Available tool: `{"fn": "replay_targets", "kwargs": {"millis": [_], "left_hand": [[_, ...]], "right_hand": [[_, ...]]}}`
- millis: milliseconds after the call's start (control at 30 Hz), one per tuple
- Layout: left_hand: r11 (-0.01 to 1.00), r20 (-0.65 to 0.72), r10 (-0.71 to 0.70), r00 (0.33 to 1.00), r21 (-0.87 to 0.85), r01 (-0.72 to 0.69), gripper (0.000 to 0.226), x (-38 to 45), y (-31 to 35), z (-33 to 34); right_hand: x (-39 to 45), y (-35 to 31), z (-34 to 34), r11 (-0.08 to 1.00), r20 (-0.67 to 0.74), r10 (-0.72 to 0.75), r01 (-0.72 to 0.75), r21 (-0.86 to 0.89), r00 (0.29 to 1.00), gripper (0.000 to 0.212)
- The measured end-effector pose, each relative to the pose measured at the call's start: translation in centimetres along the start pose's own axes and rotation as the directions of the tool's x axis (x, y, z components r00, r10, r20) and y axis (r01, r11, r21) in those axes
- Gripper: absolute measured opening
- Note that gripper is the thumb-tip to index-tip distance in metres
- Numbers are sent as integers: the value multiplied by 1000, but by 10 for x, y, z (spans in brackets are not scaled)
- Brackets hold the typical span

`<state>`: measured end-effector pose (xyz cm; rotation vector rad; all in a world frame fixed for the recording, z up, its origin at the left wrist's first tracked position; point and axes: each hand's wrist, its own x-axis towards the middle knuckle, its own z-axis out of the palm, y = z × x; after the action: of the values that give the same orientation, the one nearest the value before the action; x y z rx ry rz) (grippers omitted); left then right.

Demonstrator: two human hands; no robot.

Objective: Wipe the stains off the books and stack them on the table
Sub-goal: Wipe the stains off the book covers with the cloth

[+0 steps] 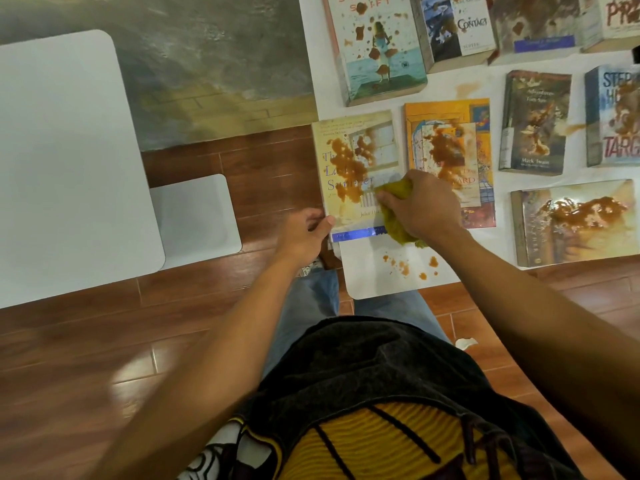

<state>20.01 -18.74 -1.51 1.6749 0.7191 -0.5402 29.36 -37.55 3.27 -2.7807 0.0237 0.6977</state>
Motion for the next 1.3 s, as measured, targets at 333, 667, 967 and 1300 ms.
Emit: {"fn": "replay_targets", "kwargs": {"millis": [333,667,967,1300], "left_hand": [[999,-19,-18,1000,-29,18,37,2,-1,2],[998,-47,-32,998,-49,29,30,-1,-1,3],[997,-55,-31,998,-74,27,31,-2,-1,4],[997,-61,-10,998,-70,6,34,-5,1,6]], "right_hand": [[-16,7,16,981,-159,-166,179,70,973,23],[-30,16,29,904,-267,-428,403,-145,863,15],[-18,1,18,953,-162,-302,294,-70,939,23],[-7,-10,0,952,-35,-261,251,-176,965,27]]}}
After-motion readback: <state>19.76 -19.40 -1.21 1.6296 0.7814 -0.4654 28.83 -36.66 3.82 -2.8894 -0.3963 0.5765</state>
